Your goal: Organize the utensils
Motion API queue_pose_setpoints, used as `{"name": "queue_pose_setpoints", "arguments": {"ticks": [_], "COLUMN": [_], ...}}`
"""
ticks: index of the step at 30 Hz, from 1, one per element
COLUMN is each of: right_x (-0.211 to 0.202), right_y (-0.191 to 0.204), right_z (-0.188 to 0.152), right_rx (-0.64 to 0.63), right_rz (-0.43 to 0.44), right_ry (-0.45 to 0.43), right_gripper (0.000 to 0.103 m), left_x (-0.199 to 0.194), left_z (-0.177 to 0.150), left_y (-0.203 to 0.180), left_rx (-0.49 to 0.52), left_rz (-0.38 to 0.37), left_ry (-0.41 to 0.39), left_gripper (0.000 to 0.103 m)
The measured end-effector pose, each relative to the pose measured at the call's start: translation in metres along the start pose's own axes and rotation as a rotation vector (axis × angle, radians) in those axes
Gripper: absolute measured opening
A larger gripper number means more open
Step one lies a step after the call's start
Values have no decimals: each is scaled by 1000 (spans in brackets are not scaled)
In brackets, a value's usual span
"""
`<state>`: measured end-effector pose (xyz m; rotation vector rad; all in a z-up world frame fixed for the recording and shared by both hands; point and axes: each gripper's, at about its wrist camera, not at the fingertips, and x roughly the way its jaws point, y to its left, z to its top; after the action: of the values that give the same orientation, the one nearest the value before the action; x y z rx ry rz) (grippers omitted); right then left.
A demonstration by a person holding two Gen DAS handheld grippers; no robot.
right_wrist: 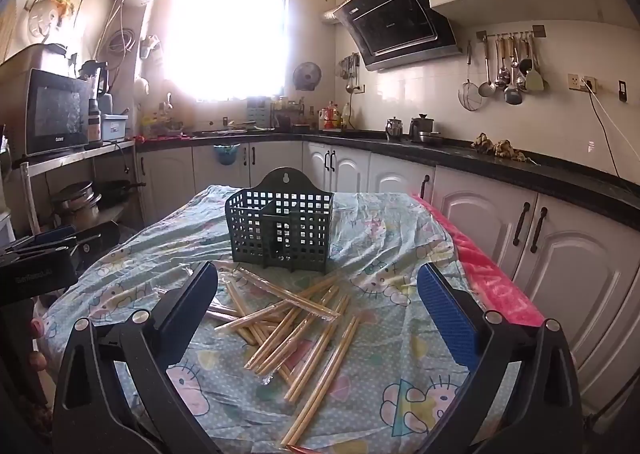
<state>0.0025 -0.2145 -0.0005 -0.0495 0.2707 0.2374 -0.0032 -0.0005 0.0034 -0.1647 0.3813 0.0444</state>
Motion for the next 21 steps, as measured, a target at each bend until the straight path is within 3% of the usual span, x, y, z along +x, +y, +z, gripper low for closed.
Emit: {"name": "queue_pose_setpoints", "arguments": {"ticks": [21], "right_x": [-3], "right_y": [2], "right_z": [4], "right_rx": [-1], "right_rz": [3], "right_ry": [8], "right_gripper": [97], "left_x": [-1], "left_z": [5], "left_y": [-1], "left_rx": [3], "left_rz": [-1], "left_ry": [-8], "left_gripper": [93]}}
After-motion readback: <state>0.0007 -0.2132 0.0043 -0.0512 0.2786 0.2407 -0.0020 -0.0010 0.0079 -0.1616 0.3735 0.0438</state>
